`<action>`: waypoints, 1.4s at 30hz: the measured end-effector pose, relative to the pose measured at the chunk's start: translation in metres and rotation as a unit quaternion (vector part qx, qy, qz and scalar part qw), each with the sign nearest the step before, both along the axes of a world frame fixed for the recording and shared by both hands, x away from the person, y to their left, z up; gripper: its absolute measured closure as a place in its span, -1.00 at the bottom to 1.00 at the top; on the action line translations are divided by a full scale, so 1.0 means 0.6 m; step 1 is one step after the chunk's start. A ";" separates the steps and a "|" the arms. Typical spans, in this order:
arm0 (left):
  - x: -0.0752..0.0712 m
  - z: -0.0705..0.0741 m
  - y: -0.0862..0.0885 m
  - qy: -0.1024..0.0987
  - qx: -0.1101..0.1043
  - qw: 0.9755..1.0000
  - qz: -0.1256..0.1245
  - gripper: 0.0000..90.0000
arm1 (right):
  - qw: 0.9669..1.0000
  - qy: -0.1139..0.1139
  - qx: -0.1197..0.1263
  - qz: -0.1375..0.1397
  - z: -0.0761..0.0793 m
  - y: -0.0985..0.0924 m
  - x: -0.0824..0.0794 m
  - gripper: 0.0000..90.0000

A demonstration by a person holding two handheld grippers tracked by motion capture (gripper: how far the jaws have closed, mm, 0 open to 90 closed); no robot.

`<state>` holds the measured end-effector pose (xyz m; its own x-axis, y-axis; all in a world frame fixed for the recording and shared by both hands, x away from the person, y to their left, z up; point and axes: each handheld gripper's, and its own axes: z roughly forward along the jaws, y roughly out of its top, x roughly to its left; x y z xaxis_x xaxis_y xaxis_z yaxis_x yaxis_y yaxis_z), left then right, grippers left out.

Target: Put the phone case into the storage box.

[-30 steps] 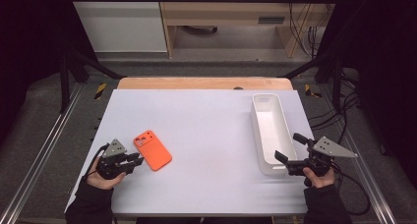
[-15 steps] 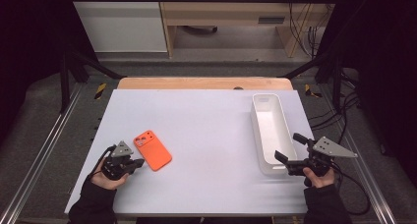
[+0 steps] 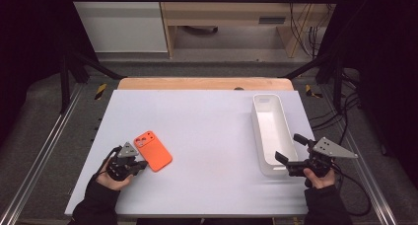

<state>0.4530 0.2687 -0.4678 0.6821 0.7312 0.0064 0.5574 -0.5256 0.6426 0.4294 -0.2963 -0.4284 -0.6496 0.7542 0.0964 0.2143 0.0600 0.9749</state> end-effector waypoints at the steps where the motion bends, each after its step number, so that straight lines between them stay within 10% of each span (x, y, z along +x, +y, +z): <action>1: 0.000 0.000 0.000 0.000 0.000 1.000 0.000 1.00 | 1.000 0.000 0.000 0.000 0.000 0.000 0.000 -0.99; 27: 0.008 0.016 -0.008 -0.023 -0.016 1.000 -0.004 1.00 | 1.000 -0.001 0.000 0.000 0.000 -0.001 0.000 -0.99; 42: 0.070 0.016 0.046 -0.052 -0.020 0.988 0.141 1.00 | 1.000 0.001 -0.003 -0.001 -0.001 0.001 0.001 -0.99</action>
